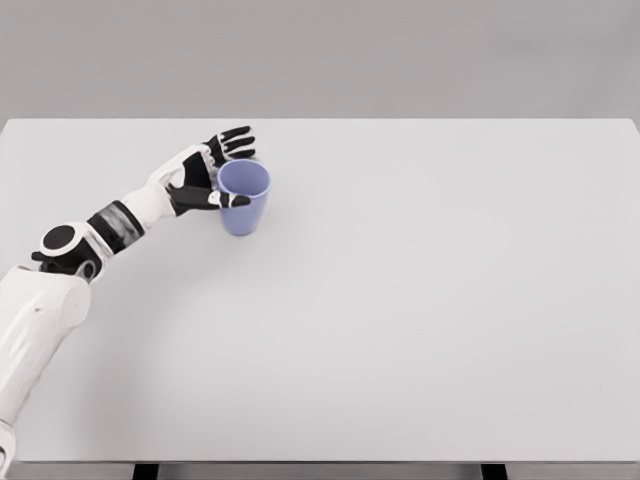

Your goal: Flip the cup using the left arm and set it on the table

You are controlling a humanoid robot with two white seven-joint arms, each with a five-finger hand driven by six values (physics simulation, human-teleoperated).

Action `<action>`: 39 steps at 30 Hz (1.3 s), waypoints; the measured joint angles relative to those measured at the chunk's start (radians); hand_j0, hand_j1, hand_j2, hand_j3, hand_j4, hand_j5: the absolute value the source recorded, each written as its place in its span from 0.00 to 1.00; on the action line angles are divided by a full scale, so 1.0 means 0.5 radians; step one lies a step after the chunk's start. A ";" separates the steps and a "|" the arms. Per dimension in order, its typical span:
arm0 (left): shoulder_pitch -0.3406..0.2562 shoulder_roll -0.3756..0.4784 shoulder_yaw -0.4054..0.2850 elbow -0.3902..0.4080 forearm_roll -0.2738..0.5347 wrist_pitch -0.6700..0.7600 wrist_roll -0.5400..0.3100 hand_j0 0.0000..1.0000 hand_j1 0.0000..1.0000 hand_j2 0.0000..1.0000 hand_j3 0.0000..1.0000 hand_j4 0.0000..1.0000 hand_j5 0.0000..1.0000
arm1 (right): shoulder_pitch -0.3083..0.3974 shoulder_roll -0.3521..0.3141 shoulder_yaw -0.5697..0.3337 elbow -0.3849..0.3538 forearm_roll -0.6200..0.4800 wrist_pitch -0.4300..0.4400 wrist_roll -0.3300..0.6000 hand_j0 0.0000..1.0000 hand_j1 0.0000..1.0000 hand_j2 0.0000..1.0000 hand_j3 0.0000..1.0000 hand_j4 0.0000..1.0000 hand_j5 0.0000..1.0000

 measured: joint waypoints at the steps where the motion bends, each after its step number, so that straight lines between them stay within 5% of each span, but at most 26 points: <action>1: 0.000 0.011 0.012 -0.007 0.001 0.000 0.000 1.00 1.00 1.00 1.00 1.00 1.00 | 0.000 0.000 0.000 0.000 0.000 0.000 0.000 1.00 1.00 1.00 1.00 1.00 1.00; 8: -0.003 0.109 0.095 -0.071 0.006 -0.001 0.000 1.00 1.00 1.00 1.00 1.00 1.00 | 0.000 0.000 0.000 0.000 0.000 0.000 0.000 1.00 1.00 1.00 1.00 1.00 1.00; 16: -0.031 0.439 0.205 -0.156 -0.029 0.002 0.000 1.00 1.00 1.00 1.00 1.00 1.00 | 0.000 0.000 0.000 0.000 0.000 0.000 0.000 1.00 1.00 1.00 1.00 1.00 1.00; 23: -0.055 0.517 0.190 -0.156 -0.586 -0.087 0.000 1.00 1.00 1.00 1.00 1.00 1.00 | 0.000 0.000 0.000 0.000 0.000 0.000 0.000 1.00 1.00 1.00 1.00 1.00 1.00; 33: -0.040 0.607 0.176 -0.173 -1.150 -0.797 -0.001 1.00 1.00 1.00 1.00 1.00 1.00 | 0.000 0.000 0.001 0.000 0.000 0.000 0.000 1.00 1.00 1.00 1.00 1.00 1.00; 39: -0.040 0.607 0.175 -0.126 -1.293 -0.888 -0.001 1.00 1.00 1.00 1.00 1.00 1.00 | 0.000 0.000 0.000 0.000 0.000 0.000 0.000 1.00 1.00 1.00 1.00 1.00 1.00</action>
